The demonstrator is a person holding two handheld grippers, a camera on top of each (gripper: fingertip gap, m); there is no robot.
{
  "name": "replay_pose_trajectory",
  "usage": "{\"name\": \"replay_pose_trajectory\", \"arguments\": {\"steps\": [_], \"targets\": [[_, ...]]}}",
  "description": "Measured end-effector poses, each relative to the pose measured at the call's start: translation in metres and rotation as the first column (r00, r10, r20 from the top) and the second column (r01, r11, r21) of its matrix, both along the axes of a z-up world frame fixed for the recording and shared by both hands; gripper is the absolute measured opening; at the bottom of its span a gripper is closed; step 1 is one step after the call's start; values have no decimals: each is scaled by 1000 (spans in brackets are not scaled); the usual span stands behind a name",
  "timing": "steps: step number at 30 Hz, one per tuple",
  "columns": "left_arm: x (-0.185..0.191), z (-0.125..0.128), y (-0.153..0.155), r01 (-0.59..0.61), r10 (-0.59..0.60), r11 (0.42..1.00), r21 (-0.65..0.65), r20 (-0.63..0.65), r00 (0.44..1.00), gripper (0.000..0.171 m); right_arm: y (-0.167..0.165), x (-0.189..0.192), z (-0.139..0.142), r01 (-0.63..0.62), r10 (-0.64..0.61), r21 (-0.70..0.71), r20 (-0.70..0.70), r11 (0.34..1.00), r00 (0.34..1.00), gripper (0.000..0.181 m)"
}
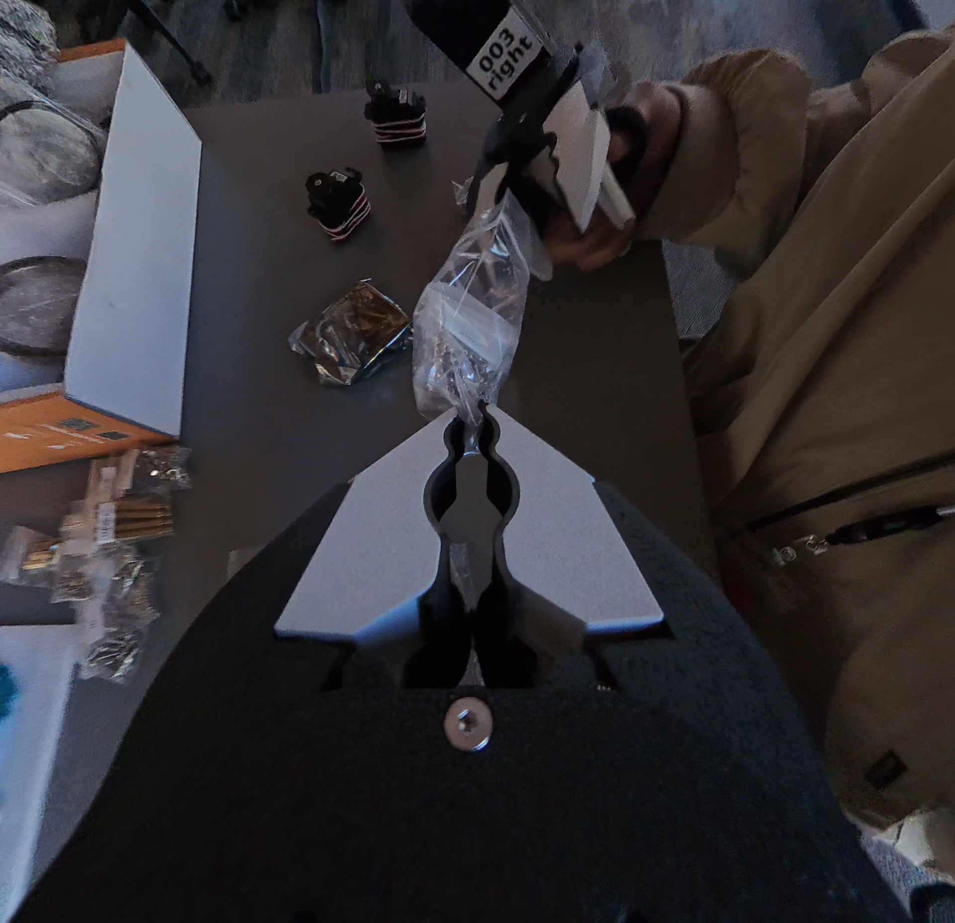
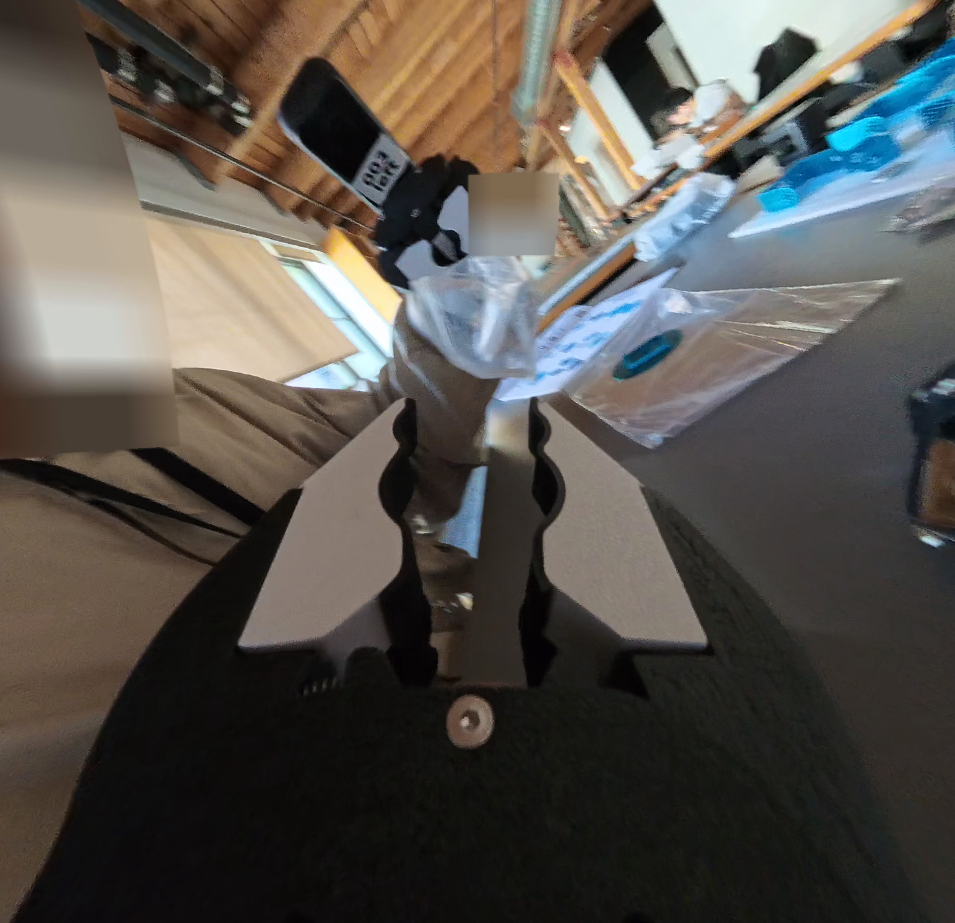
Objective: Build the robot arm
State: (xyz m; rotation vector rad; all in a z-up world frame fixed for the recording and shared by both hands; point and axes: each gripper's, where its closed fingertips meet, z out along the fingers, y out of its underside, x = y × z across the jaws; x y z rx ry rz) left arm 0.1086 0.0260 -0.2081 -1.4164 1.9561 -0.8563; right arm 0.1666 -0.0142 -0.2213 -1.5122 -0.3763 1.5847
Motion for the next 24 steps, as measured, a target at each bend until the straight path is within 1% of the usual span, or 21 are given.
{"name": "replay_pose_trajectory", "arguments": {"steps": [1, 2, 4, 6, 9, 11, 13, 15, 16, 17, 20, 24], "targets": [[1, 2, 2, 2, -1, 1000, 27, -24, 1000, 2, -3, -1, 7, -40, 40, 2, -46, 999, 998, 39], [2, 4, 5, 5, -2, 998, 61, -47, 999, 2, -2, 0, 12, -47, 47, 5, -69, 999, 997, 36], [6, 8, 9, 21, -12, 993, 117, -78, 997, 2, 6, 3, 13, -13, 13, 6, -75, 1000, 997, 34], [11, 11, 7, 53, -39, 989, 136, -104, 994, 2, 12, 5, 14, 0, -1, -5, -101, 1000, 995, 34], [18, 13, 6, 96, -74, 981, 168, -133, 988, 2, 23, 13, 15, 12, -19, -41, -182, 999, 983, 22], [24, 13, 3, 105, -83, 982, 158, -142, 986, 2, 22, 12, 16, -9, 0, -41, -206, 999, 978, 21], [31, 10, -4, 125, -105, 984, 130, -147, 984, 2, 23, 7, 14, -3, -6, -43, -187, 999, 982, 17], [37, 5, -8, 138, -117, 981, 138, -145, 983, 2, 28, 9, 13, 26, -37, -61, -196, 998, 980, 11], [39, 3, -8, 137, -116, 980, 144, -146, 983, 2, 33, 10, 7, 50, -64, -83, -173, 995, 983, 9], [41, 0, -8, 134, -112, 980, 146, -147, 983, 2, 36, 11, 2, 70, -83, -92, -151, 993, 985, 9], [43, -3, -7, 128, -111, 984, 122, -136, 984, 2, 35, 6, -6, 57, -69, -108, -102, 992, 992, 9], [41, -3, -5, 113, -100, 988, 107, -119, 988, 1, 38, 8, -10, 63, -73, -123, -84, 990, 994, 13]]}}
